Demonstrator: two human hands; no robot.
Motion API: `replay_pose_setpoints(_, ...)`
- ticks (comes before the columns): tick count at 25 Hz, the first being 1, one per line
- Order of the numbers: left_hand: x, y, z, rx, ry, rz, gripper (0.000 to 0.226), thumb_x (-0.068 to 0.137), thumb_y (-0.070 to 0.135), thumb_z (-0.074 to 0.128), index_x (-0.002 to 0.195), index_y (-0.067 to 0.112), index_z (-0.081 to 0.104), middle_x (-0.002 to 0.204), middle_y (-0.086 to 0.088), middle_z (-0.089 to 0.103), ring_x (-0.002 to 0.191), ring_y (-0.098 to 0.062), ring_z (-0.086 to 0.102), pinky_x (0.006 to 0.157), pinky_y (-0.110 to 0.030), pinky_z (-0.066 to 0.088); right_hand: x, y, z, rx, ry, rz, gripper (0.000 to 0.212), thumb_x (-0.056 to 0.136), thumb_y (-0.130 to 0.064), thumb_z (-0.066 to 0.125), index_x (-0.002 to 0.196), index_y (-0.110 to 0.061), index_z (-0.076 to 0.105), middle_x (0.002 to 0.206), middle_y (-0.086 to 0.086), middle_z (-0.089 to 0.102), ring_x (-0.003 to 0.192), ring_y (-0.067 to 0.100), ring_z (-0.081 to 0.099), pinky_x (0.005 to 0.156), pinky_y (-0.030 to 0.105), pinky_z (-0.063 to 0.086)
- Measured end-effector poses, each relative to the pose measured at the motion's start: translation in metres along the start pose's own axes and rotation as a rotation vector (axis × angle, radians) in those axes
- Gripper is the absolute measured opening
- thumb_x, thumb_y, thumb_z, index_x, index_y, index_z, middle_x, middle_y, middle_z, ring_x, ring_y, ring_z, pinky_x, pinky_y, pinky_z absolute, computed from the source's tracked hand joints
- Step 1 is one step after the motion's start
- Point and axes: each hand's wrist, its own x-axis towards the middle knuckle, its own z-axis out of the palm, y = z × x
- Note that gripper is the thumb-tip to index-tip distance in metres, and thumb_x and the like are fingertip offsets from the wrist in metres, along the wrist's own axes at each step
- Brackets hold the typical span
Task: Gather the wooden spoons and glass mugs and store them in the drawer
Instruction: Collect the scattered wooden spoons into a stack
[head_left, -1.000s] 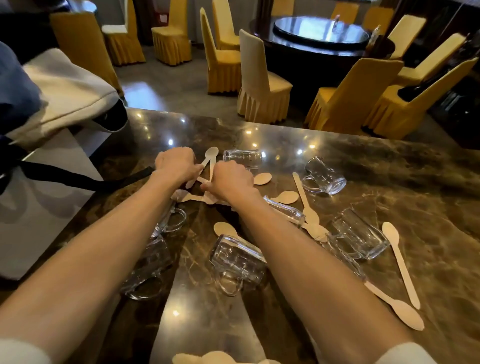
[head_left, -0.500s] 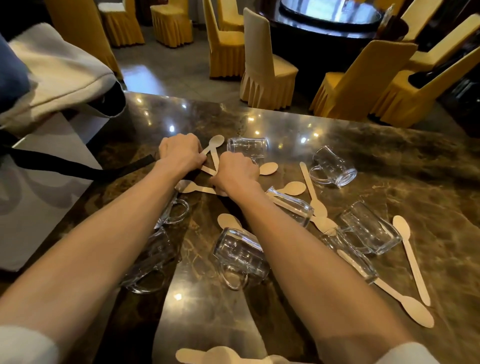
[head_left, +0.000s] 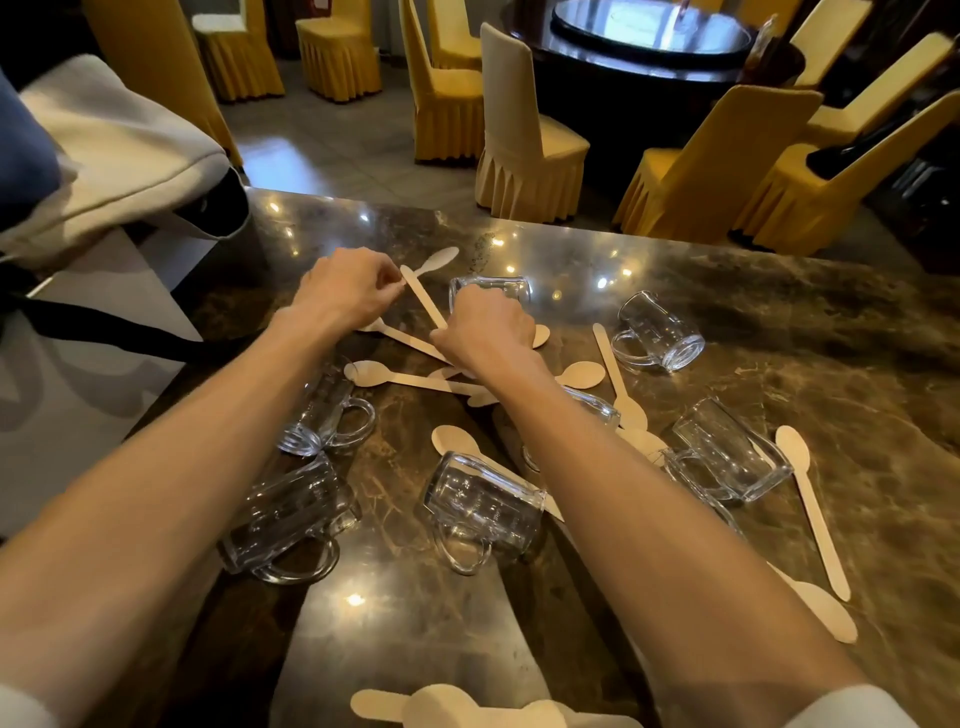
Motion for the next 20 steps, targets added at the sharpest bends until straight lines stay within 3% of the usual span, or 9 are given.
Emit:
replay_pose_setpoints(5, -0.014, 0.003, -0.034, -0.022, -0.013, 0.109, 0.023, 0.090, 0.027, 0.059, 0.110, 0.017, 0.065, 0.104, -0.007, 0.066, 0.087, -0.016, 0.055, 0.073, -0.031, 0.042, -0.016, 0.006, -0.029, 0.097, -0.018, -0.101, 0.019, 0.083, -0.030, 0.066, 0.094, -0.014, 0.069, 0.081, 0.002, 0.066, 0.071, 0.014, 0.062, 0.067, 0.032, 0.055)
replay_pose_setpoints(13, -0.066, 0.023, -0.077, -0.021, 0.003, 0.372, 0.026, 0.086, 0.012, 0.062, 0.111, 0.018, 0.067, 0.100, -0.003, 0.065, 0.087, -0.014, 0.053, 0.073, -0.031, 0.039, -0.084, 0.024, -0.079, 0.088, 0.034, -0.313, 0.015, 0.083, -0.028, 0.064, 0.098, -0.024, 0.066, 0.086, -0.009, 0.062, 0.077, 0.009, 0.057, 0.068, 0.027, 0.052)
replay_pose_setpoints(18, -0.097, 0.035, -0.091, -0.035, -0.146, 0.465, 0.028, 0.081, 0.039, 0.057, 0.107, 0.033, 0.066, 0.095, 0.013, 0.061, 0.085, -0.004, 0.058, 0.070, -0.022, 0.042, -0.132, 0.032, -0.092, -0.015, 0.002, -0.371, 0.016, 0.085, -0.033, 0.060, 0.100, -0.030, 0.065, 0.094, -0.014, 0.063, 0.082, 0.007, 0.059, 0.079, 0.033, 0.052)
replay_pose_setpoints(20, -0.110, 0.038, -0.093, -0.049, -0.213, 0.497, 0.034, 0.077, 0.050, 0.051, 0.106, 0.038, 0.065, 0.095, 0.021, 0.060, 0.086, 0.002, 0.058, 0.068, -0.018, 0.044, -0.150, 0.035, -0.093, -0.036, -0.019, -0.376, 0.016, 0.085, -0.034, 0.058, 0.100, -0.032, 0.064, 0.094, -0.015, 0.061, 0.083, 0.008, 0.058, 0.071, 0.031, 0.051)
